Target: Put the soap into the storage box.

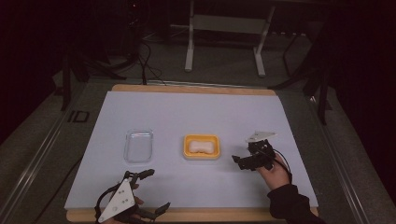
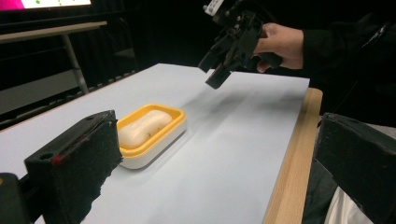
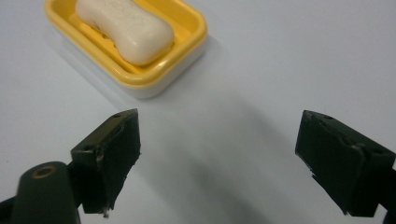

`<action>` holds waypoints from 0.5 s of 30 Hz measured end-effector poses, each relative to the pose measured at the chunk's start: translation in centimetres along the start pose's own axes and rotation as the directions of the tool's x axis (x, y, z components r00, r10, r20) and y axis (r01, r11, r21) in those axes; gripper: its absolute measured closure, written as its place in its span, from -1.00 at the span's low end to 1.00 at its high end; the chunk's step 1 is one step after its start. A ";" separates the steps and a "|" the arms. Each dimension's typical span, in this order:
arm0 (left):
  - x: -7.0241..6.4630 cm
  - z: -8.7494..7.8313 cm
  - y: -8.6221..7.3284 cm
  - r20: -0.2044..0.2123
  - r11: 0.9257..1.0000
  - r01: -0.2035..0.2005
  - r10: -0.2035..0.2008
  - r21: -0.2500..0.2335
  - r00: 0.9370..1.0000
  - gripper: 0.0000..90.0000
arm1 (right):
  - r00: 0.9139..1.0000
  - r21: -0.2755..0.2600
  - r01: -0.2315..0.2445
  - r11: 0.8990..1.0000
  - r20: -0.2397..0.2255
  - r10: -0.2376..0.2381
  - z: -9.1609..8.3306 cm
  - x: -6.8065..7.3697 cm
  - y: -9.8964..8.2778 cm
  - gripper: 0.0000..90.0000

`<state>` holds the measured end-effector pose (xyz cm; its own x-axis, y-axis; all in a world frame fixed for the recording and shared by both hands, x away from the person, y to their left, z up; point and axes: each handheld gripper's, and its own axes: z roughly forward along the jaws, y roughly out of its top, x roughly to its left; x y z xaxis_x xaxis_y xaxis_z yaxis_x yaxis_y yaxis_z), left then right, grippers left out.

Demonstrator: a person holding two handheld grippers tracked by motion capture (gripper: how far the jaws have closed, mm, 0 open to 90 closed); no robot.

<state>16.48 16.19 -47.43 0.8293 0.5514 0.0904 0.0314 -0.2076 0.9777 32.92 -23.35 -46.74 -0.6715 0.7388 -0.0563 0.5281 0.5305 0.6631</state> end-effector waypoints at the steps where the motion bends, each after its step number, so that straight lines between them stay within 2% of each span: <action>1: 0.0 0.0 0.0 0.000 1.000 0.001 -0.001 0.000 1.000 -0.99 | 1.000 -0.005 -0.010 1.000 -0.003 0.010 -0.1 -0.1 -0.3 -0.69; 7: 0.0 -0.1 0.0 -0.002 1.000 0.003 -0.003 -0.004 1.000 -0.99 | 0.999 -0.022 -0.043 0.999 -0.013 0.043 -0.8 -0.2 -1.7 -0.69; 11: 0.0 0.0 0.0 0.001 1.000 0.002 -0.002 -0.002 1.000 -0.99 | 0.999 -0.017 -0.045 0.999 -0.010 0.045 -1.0 -0.1 -2.4 -0.69; 15: 0.0 -0.1 0.1 0.000 1.000 0.004 -0.004 -0.006 1.000 -0.99 | 0.999 -0.041 -0.049 0.998 -0.001 0.049 -1.6 0.0 -2.7 -0.69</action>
<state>16.43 16.28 -47.35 0.8289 0.5525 0.0870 0.0308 -0.2004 0.9792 30.64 -25.43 -47.36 -0.6452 0.7637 -0.0225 0.5387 0.4756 0.6954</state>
